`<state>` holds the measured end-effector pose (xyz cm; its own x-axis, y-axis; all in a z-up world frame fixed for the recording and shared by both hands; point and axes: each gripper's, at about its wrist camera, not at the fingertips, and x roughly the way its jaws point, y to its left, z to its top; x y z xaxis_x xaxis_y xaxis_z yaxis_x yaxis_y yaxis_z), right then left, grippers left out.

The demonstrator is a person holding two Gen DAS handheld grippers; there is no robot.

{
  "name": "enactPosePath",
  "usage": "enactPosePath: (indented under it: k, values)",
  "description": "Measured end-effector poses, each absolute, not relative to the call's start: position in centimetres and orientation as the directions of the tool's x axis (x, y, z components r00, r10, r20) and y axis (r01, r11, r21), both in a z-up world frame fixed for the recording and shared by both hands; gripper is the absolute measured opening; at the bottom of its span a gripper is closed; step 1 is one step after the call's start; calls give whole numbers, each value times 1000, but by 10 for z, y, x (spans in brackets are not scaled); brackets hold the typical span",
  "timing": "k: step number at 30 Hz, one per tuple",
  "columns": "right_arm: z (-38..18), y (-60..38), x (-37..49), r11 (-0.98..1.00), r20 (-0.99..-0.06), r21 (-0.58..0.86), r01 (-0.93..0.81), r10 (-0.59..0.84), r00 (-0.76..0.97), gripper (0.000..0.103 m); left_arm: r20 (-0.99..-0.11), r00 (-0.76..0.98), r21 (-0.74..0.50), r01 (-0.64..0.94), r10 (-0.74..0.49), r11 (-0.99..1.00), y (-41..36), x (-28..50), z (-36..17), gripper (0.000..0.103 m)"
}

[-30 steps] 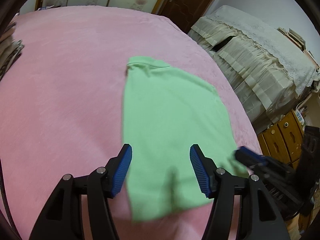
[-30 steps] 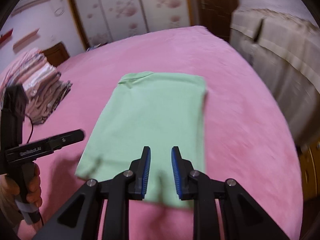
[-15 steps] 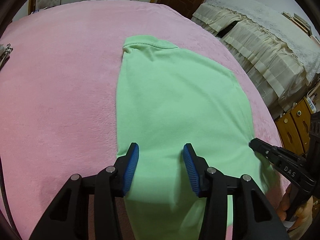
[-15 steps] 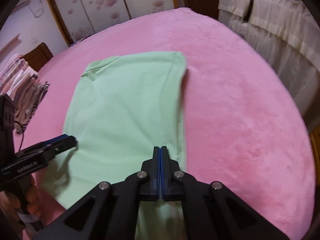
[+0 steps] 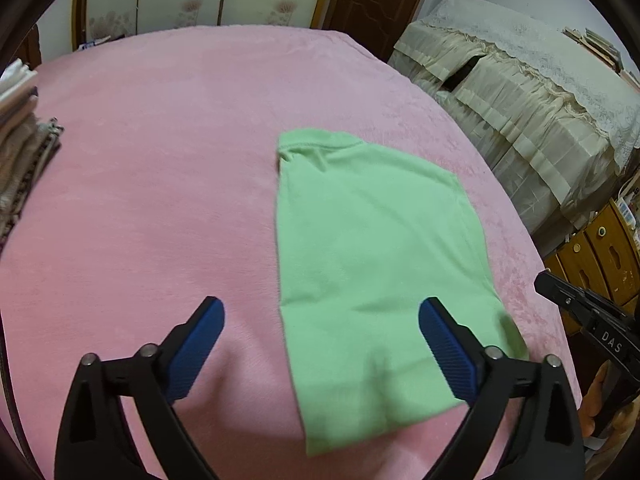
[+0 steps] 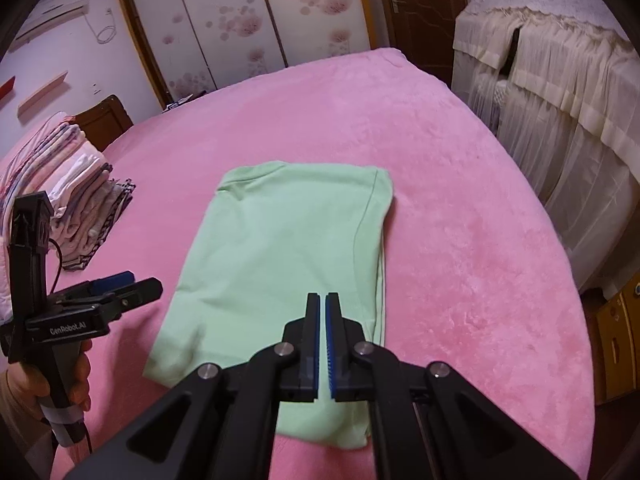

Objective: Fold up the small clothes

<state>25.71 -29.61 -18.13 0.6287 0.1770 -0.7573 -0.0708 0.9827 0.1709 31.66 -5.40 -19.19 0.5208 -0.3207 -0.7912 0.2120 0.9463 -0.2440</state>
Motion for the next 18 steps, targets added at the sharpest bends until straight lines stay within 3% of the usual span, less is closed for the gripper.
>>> enactPosePath:
  k: [4,6,8,10,18]
  values:
    - [-168,-292,247,983,-756,157,-98,184,629,7,-778,520,-256,250,-352,934,-45,308,-173,102]
    - [-161,-292,244,984,-753,144,-105,177,633,23,-753,497,-316,302,-431,899,-40,305,-162,102]
    - [-152,-293,242,987,-740,126,-104,163,652,52,-734,492,-339,333,-469,880,-36,304,-152,102]
    - [-148,-296,244,988,-731,117,-99,153,664,63,-729,483,-350,346,-485,871,-34,307,-144,102]
    - [-181,-334,310,950,-781,303,-78,295,551,64,-796,355,-387,325,-491,863,-40,365,-176,102]
